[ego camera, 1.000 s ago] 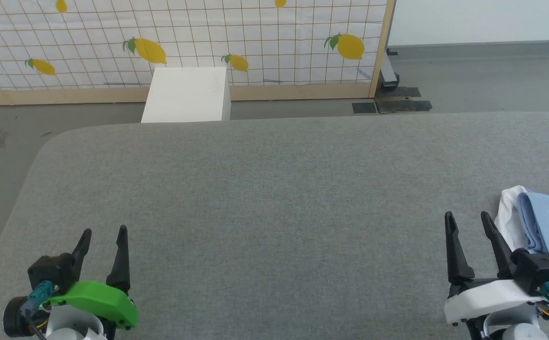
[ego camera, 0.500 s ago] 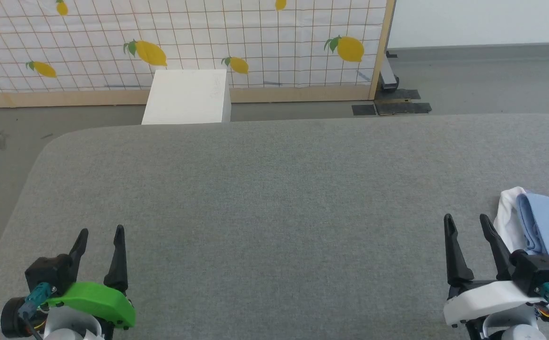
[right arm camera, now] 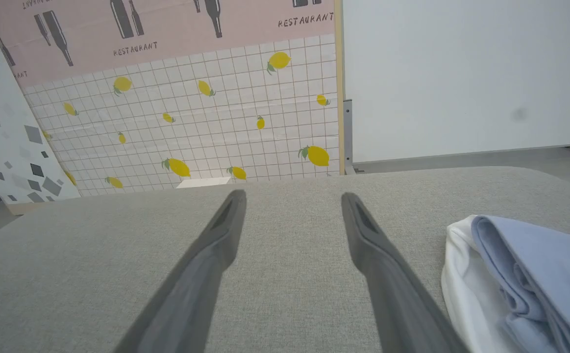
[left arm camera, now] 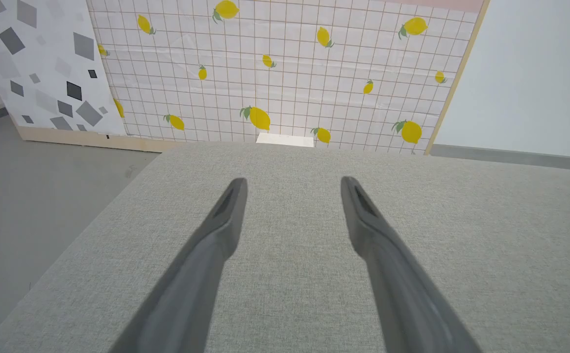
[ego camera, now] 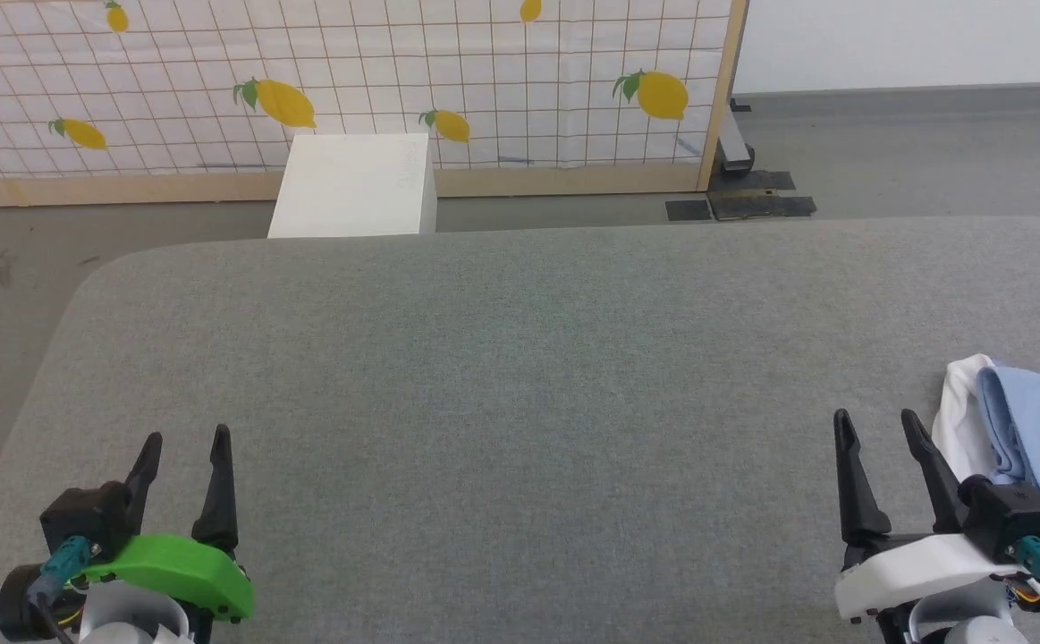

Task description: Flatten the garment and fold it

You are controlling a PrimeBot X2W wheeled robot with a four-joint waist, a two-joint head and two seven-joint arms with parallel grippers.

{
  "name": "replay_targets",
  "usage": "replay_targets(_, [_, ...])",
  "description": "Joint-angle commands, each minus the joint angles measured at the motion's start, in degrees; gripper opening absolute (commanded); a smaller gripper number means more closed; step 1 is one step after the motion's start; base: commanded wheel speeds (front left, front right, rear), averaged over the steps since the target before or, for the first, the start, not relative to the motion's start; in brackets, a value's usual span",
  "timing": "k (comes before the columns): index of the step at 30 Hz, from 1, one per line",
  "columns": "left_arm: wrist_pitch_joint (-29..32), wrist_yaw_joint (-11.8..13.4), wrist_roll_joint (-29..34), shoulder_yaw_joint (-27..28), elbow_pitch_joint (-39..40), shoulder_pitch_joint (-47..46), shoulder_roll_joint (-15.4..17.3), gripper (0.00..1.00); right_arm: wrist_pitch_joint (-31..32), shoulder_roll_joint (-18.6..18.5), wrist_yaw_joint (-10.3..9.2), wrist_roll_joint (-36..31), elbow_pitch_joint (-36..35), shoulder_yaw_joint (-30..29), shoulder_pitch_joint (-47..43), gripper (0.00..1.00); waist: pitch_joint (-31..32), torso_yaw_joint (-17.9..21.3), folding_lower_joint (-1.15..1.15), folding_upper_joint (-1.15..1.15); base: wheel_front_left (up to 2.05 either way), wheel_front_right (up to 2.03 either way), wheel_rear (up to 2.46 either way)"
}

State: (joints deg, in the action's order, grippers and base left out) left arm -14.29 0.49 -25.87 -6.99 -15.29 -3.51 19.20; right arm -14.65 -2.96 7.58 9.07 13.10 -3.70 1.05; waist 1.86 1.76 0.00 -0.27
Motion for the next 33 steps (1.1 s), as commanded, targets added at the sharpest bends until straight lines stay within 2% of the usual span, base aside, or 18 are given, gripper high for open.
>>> replay_targets(1, [-0.37,-0.34,0.03,0.01,0.05,0.11,0.08,1.00,-0.25,0.08,-0.09,0.20,0.19,0.10,0.02,1.00,-0.08,0.00,0.00,0.27,0.00,0.00,0.00])
replay_targets(7, [-0.41,-0.39,-0.17,-0.14,-0.04,-0.11,0.13,1.00,-0.27,0.08,-0.09,0.13,0.24,0.06,0.20,1.00,-0.29,0.02,0.00,0.27,0.00,0.00,0.00])
replay_targets(8, [0.00,-0.01,-0.13,-0.11,-0.02,-0.01,-0.01,0.00,0.01,0.00,0.00,-0.01,0.08,0.00,0.01,0.00,-0.29,0.02,0.00,0.00,0.00,0.00,0.00])
replay_targets(33, [2.72,-0.08,4.56,1.22,2.81,0.64,-3.03,0.00,2.74,0.01,-0.02,-1.69,-2.37,0.66,-0.19,0.00,-0.58,-0.31,0.00,0.05,0.00,0.00,0.00])
